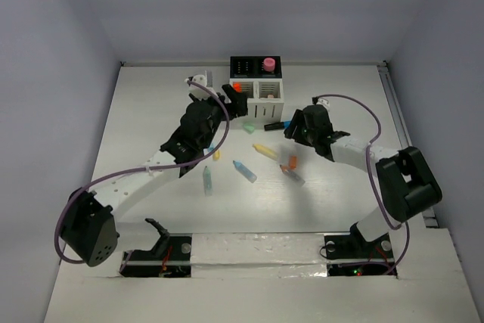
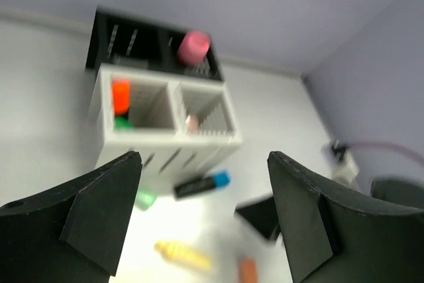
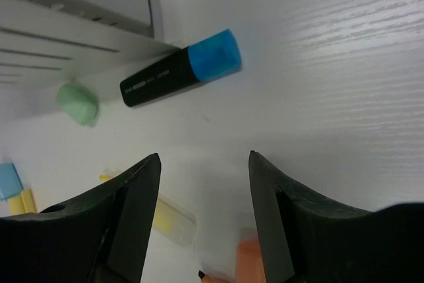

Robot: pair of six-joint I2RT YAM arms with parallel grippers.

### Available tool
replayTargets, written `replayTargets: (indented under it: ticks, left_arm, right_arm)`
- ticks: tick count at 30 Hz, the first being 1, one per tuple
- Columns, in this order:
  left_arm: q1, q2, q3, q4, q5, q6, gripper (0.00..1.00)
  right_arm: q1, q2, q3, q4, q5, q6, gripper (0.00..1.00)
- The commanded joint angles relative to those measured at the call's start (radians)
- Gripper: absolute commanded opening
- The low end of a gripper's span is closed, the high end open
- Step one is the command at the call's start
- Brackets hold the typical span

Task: Sort the stationery into containers
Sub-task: Move the pen to the center of the board.

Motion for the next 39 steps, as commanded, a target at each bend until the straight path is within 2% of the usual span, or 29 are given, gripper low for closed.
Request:
replayTargets:
  ticks: [1, 8, 15, 18, 26, 34, 35, 39]
  left_arm:
    - [-0.003, -0.116, -0.06, -0.128, 0.063, -0.056, 0.75]
    - [-0.003, -0.256, -0.063, -0.277, 0.113, 0.007, 0.78]
    - [-0.003, -0.328, -0.126, -0.254, 0.237, 0.005, 0.79]
    - [-0.003, -0.339, -0.161, -0.225, 0.28, -0.011, 0.79]
    - [-0.003, -0.329, -0.186, -0.17, 0.359, -0.036, 0.79]
    - [-0.003, -0.349, -0.188, -0.165, 0.371, -0.042, 0.8]
    - [-0.003, -0.352, -0.186, -0.165, 0.372, -0.042, 0.8]
    - [-0.003, -0.359, -0.188, -0.167, 0.371, -0.044, 0.8]
  right_arm:
    - [-0.017, 0.052, 0.072, 0.026, 0.07, 0.044, 0.61]
    - [-0.026, 0.169, 0.152, 0.022, 0.07, 0.107, 0.74]
    - [-0.026, 0.248, 0.195, 0.035, 0.105, 0.168, 0.71]
    - [-0.026, 0.284, 0.219, 0.024, 0.119, 0.187, 0.68]
    - [-0.026, 0.345, 0.25, -0.004, 0.151, 0.195, 0.67]
    - [-0.026, 0.364, 0.27, -0.07, 0.191, 0.132, 0.54]
    - [-0.026, 0.364, 0.279, -0.109, 0.2, 0.113, 0.48]
    - [-0.026, 0.35, 0.287, -0.154, 0.234, 0.07, 0.37]
